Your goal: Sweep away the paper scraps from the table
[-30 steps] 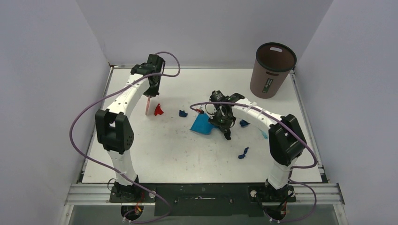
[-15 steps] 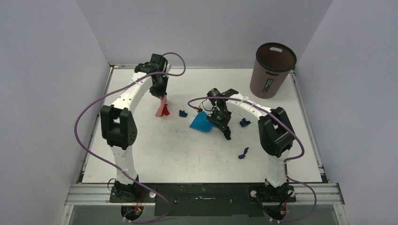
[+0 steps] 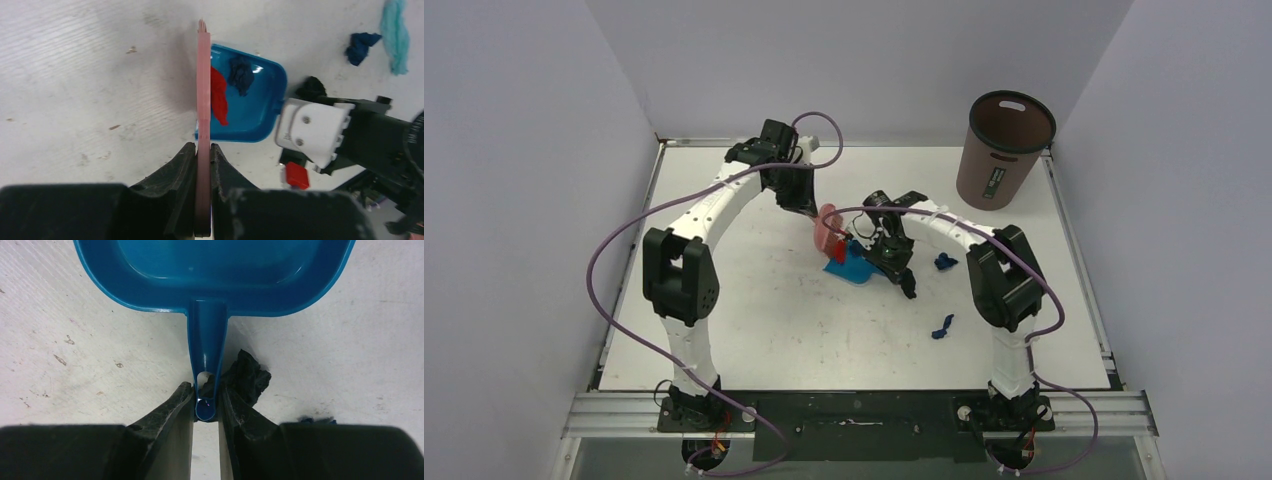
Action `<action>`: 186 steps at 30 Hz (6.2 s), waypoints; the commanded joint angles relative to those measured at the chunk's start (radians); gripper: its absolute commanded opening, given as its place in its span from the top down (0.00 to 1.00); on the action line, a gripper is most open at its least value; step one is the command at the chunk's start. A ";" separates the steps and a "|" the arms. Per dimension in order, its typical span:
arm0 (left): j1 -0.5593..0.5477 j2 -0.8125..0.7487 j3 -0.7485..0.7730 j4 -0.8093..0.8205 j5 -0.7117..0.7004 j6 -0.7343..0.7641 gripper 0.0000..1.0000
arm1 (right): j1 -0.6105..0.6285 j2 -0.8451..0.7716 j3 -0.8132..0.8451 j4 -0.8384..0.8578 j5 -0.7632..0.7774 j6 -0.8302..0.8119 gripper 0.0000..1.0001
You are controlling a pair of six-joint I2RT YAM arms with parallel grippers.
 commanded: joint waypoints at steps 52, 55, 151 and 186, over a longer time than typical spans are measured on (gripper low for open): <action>-0.145 0.089 -0.199 0.800 -0.043 -0.722 1.00 | -0.606 -0.666 -0.388 -0.063 -0.125 -0.123 0.94; -0.137 -0.040 -0.390 0.823 -0.037 -0.716 1.00 | -0.608 -0.690 -0.399 -0.080 -0.110 -0.143 0.94; -0.262 0.407 0.599 -0.067 -0.059 -0.053 1.00 | -0.300 -0.121 -0.160 -0.129 0.069 -0.140 0.95; -0.287 0.313 0.706 -0.218 -0.302 -0.004 1.00 | -0.348 -0.237 -0.265 -0.060 0.026 -0.157 0.95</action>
